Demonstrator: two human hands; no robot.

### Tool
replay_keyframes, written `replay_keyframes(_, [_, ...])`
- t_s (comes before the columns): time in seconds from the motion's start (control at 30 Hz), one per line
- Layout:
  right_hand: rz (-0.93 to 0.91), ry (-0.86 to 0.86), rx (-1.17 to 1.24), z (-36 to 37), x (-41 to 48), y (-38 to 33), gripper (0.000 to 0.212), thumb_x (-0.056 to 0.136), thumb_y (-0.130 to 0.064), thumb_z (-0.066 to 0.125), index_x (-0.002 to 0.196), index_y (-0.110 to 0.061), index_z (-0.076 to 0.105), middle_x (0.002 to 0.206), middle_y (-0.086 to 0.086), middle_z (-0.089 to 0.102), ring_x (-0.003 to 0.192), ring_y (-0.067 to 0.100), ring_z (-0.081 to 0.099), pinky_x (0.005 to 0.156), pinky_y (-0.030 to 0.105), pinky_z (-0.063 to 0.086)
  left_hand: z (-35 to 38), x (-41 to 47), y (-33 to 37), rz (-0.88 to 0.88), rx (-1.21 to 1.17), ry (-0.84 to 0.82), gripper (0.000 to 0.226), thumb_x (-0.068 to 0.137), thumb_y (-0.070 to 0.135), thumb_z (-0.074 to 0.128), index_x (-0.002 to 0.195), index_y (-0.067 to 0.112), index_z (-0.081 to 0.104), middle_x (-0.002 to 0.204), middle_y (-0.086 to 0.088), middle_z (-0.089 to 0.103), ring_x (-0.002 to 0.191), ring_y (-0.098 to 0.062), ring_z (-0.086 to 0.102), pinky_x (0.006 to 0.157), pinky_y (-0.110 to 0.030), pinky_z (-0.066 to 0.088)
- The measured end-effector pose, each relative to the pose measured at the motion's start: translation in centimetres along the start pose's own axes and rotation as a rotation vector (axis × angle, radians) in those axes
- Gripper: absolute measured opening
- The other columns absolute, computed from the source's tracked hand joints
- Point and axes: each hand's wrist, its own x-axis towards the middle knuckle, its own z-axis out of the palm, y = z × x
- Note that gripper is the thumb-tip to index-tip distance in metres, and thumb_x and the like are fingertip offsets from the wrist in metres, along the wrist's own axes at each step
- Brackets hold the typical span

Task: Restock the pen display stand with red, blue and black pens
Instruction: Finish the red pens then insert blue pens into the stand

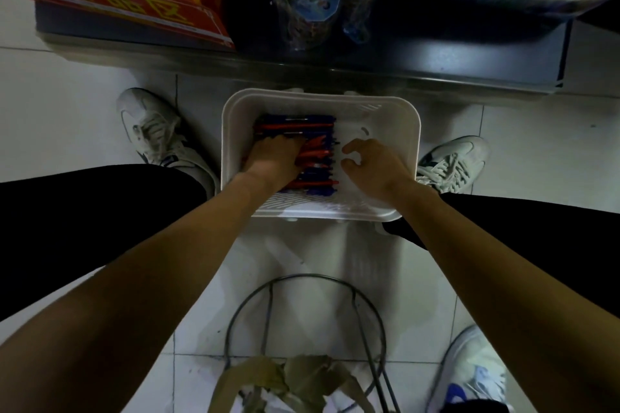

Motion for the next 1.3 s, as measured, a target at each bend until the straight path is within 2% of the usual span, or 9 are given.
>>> replay_keyframes(0.13, [0.005, -0.008, 0.006, 0.2, 0.2, 0.1, 0.035, 0.099, -0.03, 0.047, 0.133, -0.024, 0.052, 0.14, 0.006, 0.046, 0.114, 0.027, 0.056, 0.094, 0.032, 0.043, -0.4, 0.6, -0.7, -0.021, -0.18, -0.033, 0.034, 0.088, 0.025, 0.063, 0.122, 0.022, 0.058, 0.115, -0.006, 0.065, 0.103, -0.025, 0.061, 0.094, -0.038, 0.049])
replay_keyframes(0.33, [0.033, 0.008, 0.031, 0.4, 0.5, 0.4, 0.036, 0.099, -0.02, 0.046, 0.134, -0.02, 0.052, 0.141, 0.009, 0.046, 0.116, 0.029, 0.056, 0.098, 0.034, 0.044, -0.7, 1.0, -0.8, -0.079, -0.329, 0.011, 0.042, 0.087, 0.021, 0.068, 0.127, 0.019, 0.055, 0.119, -0.007, 0.063, 0.112, -0.025, 0.058, 0.099, -0.034, 0.043])
replay_keyframes(0.43, [0.041, 0.014, 0.057, 0.4, 0.7, 0.4, 0.036, 0.098, -0.017, 0.045, 0.133, -0.019, 0.052, 0.14, 0.01, 0.047, 0.107, 0.032, 0.061, 0.097, 0.04, 0.049, -0.1, 0.8, -0.5, -0.074, -0.247, -0.035, 0.044, 0.085, 0.02, 0.071, 0.127, 0.017, 0.057, 0.119, -0.008, 0.063, 0.111, -0.028, 0.06, 0.099, -0.039, 0.047])
replay_keyframes(0.57, [0.029, 0.021, 0.045, 0.3, 0.7, 0.4, 0.035, 0.098, -0.022, 0.047, 0.133, -0.019, 0.053, 0.138, 0.01, 0.049, 0.104, 0.03, 0.062, 0.093, 0.034, 0.048, 0.5, 0.6, -0.2, -0.089, -0.119, -0.042, 0.029, 0.089, 0.012, 0.061, 0.118, 0.017, 0.062, 0.114, -0.011, 0.065, 0.103, -0.031, 0.062, 0.093, -0.041, 0.051])
replay_keyframes(0.7, [0.034, 0.024, 0.063, 0.2, 0.5, 0.4, 0.035, 0.098, -0.025, 0.048, 0.132, -0.02, 0.054, 0.139, 0.009, 0.048, 0.103, 0.031, 0.063, 0.093, 0.034, 0.05, -0.1, 0.5, -0.4, -0.053, -0.118, -0.036, 0.029, 0.092, 0.018, 0.06, 0.121, 0.015, 0.06, 0.115, -0.01, 0.064, 0.104, -0.029, 0.061, 0.093, -0.038, 0.049])
replay_keyframes(0.8, [0.044, 0.023, 0.085, 0.1, 0.2, 0.2, 0.034, 0.098, -0.025, 0.049, 0.131, -0.02, 0.053, 0.139, 0.009, 0.048, 0.105, 0.031, 0.062, 0.094, 0.038, 0.051, -0.8, 0.3, -0.1, -0.026, -0.104, -0.023, 0.025, 0.093, 0.02, 0.057, 0.117, 0.015, 0.061, 0.115, -0.011, 0.065, 0.103, -0.03, 0.061, 0.094, -0.042, 0.049])
replay_keyframes(1.0, [0.042, 0.025, 0.111, 0.0, 0.1, 0.2, 0.035, 0.098, -0.025, 0.05, 0.131, -0.019, 0.054, 0.14, 0.009, 0.047, 0.109, 0.031, 0.06, 0.096, 0.041, 0.051, -0.1, 0.4, 0.4, -0.134, -0.119, 0.007, 0.023, 0.095, 0.017, 0.054, 0.117, 0.013, 0.062, 0.113, -0.012, 0.065, 0.104, -0.032, 0.061, 0.094, -0.045, 0.049])
replay_keyframes(1.23, [0.044, 0.009, 0.127, 0.2, 0.6, 0.3, 0.033, 0.098, -0.025, 0.049, 0.129, -0.021, 0.055, 0.131, 0.011, 0.055, 0.102, 0.029, 0.063, 0.084, 0.03, 0.05, 0.8, -1.2, 1.0, -0.043, 0.073, 0.072, 0.029, 0.098, 0.016, 0.046, 0.123, 0.011, 0.06, 0.135, -0.01, 0.052, 0.106, -0.035, 0.061, 0.089, -0.043, 0.048])
replay_keyframes(1.3, [0.048, 0.006, 0.141, 0.3, 0.6, 0.3, 0.032, 0.098, -0.025, 0.05, 0.128, -0.021, 0.055, 0.128, 0.011, 0.057, 0.1, 0.029, 0.064, 0.084, 0.031, 0.051, 0.8, -1.4, 0.9, -0.029, 0.127, 0.081, 0.028, 0.097, 0.014, 0.047, 0.121, 0.01, 0.062, 0.133, -0.01, 0.053, 0.103, -0.035, 0.062, 0.087, -0.043, 0.05])
